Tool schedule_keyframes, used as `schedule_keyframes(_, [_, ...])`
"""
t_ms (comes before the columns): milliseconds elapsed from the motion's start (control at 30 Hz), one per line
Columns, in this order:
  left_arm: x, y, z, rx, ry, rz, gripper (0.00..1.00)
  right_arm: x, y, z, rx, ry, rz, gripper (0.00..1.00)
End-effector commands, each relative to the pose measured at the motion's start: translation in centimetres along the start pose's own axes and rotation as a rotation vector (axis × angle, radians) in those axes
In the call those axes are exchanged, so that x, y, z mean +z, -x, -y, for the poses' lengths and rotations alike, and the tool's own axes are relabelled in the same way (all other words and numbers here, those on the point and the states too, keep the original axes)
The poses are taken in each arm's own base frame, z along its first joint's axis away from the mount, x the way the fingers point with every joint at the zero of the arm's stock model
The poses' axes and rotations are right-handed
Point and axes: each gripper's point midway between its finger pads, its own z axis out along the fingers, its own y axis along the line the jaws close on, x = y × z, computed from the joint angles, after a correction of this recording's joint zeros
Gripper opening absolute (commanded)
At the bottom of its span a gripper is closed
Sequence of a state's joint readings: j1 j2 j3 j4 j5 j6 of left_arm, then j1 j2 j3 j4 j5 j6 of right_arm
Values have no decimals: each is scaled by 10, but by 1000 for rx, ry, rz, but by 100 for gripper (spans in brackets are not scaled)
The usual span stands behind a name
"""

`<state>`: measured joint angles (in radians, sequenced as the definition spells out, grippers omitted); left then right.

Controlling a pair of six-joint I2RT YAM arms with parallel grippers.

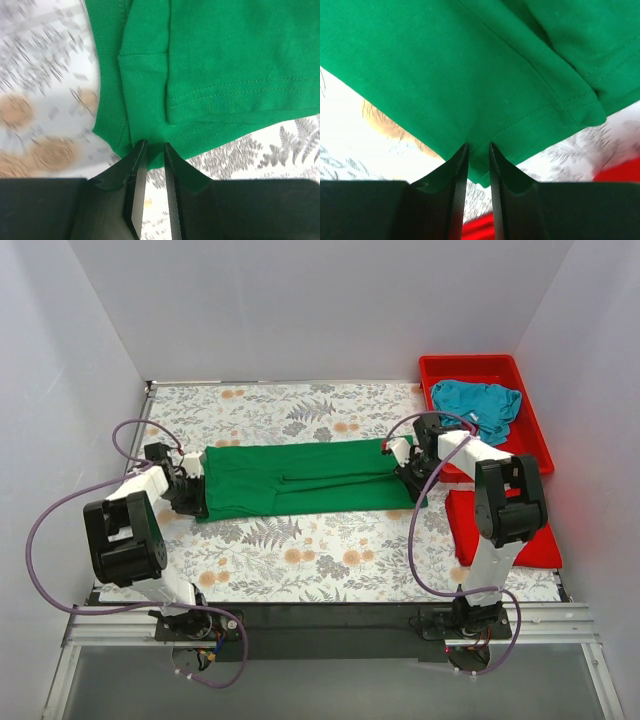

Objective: Fold and stack the t-shirts
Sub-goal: Fold the tshirt

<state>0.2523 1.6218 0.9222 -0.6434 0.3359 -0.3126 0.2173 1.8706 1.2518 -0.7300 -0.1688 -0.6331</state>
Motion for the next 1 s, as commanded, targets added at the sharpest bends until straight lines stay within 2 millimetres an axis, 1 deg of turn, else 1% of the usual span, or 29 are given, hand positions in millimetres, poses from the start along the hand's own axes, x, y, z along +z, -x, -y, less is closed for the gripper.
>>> schedule_keyframes(0, [-15,-28,5,-5,21,-64,19,-5,-30,-5,-10,-7,-104,30])
schedule_keyframes(33, [-20,-22,6,4,22,-41,19,-12,-26,-6,-11,-11,-88,30])
schedule_keyframes(67, [-25,-17,7,8,22,-24,20,-19,-12,-9,-17,12,-38,31])
schedule_keyframes(100, [-31,-12,8,11,27,-9,23,-27,-4,-13,-18,34,-6,32])
schedule_keyframes(133, [-43,5,13,32,17,49,25,-37,8,-20,-14,52,40,33])
schedule_keyframes(167, [-49,11,16,39,7,70,27,-45,20,-36,-12,130,100,33])
schedule_keyframes(200, [-55,15,19,38,-3,84,29,-56,38,-38,-23,135,159,33])
schedule_keyframes(233, [-62,23,30,38,-56,115,31,-65,51,-51,-25,152,201,34])
schedule_keyframes(267, [-69,31,39,52,-95,138,33,-73,70,-63,-42,195,270,34])
schedule_keyframes(300, [-73,31,45,43,-125,137,33,-77,83,-70,-37,209,310,34])
schedule_keyframes(333, [-74,32,51,23,-153,143,35,-81,100,-85,-56,225,350,34])
schedule_keyframes(367, [-76,33,62,13,-211,153,36,-83,112,-98,-12,265,382,34])
schedule_keyframes(400, [-73,32,63,0,-221,152,37,-83,131,-103,-25,267,437,35])
schedule_keyframes(433, [-70,31,64,-16,-228,149,37,-78,144,-122,-44,300,447,35])
schedule_keyframes(467, [-65,28,64,-45,-235,133,38,-76,154,-134,11,337,455,35])
schedule_keyframes(500, [-58,25,62,-60,-234,122,38,-74,172,-140,-2,345,501,36])
schedule_keyframes(533, [-54,22,62,-79,-233,110,38,-64,182,-160,-7,386,490,36])
schedule_keyframes(567, [-51,21,60,-97,-229,104,38,-61,192,-169,-4,405,506,37])
schedule_keyframes(600, [-45,20,57,-110,-221,93,38,-57,200,-179,49,434,505,38])
schedule_keyframes(633, [-41,18,56,-127,-217,86,38,-50,216,-195,26,457,533,39])
schedule_keyframes(700, [-33,16,50,-144,-197,66,38,-40,226,-212,54,475,524,42])
schedule_keyframes(733, [-30,13,48,-151,-190,54,38,-28,233,-228,40,496,519,43])
schedule_keyframes(800, [-25,11,45,-163,-181,42,39,-20,240,-246,63,546,519,44])
schedule_keyframes(833, [-21,9,43,-170,-174,29,39,-11,241,-261,96,581,495,45])
schedule_keyframes(900, [-18,9,40,-179,-161,25,39,-10,252,-274,93,615,522,45])
schedule_keyframes(933, [-16,8,37,-182,-146,21,38,0,251,-285,112,636,492,45])
schedule_keyframes(967, [-15,7,37,-181,-144,18,39,3,255,-289,113,643,494,45])
